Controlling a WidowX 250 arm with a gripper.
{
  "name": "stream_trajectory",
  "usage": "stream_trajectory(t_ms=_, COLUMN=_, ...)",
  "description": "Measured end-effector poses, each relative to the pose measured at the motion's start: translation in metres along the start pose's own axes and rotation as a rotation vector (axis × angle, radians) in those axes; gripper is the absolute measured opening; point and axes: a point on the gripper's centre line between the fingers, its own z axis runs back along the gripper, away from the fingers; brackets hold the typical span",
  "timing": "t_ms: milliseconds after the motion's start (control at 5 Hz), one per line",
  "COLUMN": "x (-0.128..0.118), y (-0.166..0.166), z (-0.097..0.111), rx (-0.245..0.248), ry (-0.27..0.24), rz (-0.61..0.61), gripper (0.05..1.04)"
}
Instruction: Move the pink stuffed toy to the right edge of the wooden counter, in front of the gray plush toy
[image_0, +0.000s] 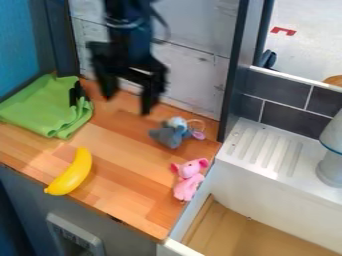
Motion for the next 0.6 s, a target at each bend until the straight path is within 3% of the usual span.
stream_trajectory(t_ms=400, x=-0.008, y=0.096, z=-0.003, rx=0.023, ry=-0.029, rz=0.089, gripper=1.008)
stream_trajectory(t_ms=600, x=-0.024, y=0.143, z=-0.010, rx=0.036, ry=-0.037, rz=0.155, gripper=1.008)
